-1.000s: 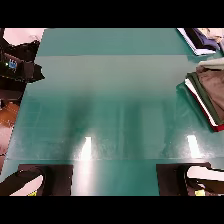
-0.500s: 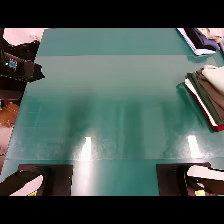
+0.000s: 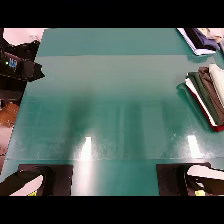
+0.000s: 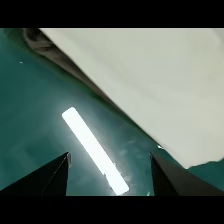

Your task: Fold the shirts.

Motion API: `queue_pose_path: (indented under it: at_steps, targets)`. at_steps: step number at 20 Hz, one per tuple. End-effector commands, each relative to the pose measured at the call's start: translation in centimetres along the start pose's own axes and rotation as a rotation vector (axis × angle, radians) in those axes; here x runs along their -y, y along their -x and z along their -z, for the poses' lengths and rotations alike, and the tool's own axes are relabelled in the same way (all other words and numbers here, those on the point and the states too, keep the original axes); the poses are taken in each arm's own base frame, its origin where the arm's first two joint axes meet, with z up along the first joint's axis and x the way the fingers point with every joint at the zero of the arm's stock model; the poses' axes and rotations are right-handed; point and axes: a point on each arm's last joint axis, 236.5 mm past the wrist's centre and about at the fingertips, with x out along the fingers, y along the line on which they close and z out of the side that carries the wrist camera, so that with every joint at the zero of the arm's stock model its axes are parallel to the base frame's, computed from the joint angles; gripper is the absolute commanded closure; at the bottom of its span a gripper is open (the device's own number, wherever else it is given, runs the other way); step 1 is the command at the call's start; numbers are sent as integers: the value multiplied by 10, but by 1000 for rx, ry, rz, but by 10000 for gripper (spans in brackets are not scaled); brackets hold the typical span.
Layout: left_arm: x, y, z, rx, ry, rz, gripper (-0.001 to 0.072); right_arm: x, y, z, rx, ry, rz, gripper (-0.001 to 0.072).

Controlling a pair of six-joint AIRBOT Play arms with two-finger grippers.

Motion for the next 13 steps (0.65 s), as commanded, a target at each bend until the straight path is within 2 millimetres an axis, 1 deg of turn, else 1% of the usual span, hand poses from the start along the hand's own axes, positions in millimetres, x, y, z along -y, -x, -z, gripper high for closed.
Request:
queue_pose_path:
  at_steps: [1, 2, 3, 5, 8, 10, 13]
  targets:
    - [-1, 0, -11, 44, 1, -4, 683, -50, -5, 13, -49, 93, -117, 239]
    - [-1, 0, -14, 57, 1, -4, 683, -65, -7, 17, -60, 128, -135, 575]
    - [-2, 0, -17, 71, 1, -5, 683, -82, -8, 23, -71, 169, -158, 692]
    - [-2, 1, -22, 94, 1, -7, 683, -109, -11, 34, -93, 241, -186, 692]
    - [-2, 1, -27, 112, 1, -8, 683, -142, -15, 51, -124, 330, -216, 692]
    - [-2, 1, -28, 116, 1, -8, 683, -156, -16, 59, -134, 369, -230, 692]
    - [-2, 1, -28, 116, 1, -8, 683, -167, -17, 66, -144, 400, -237, 693]
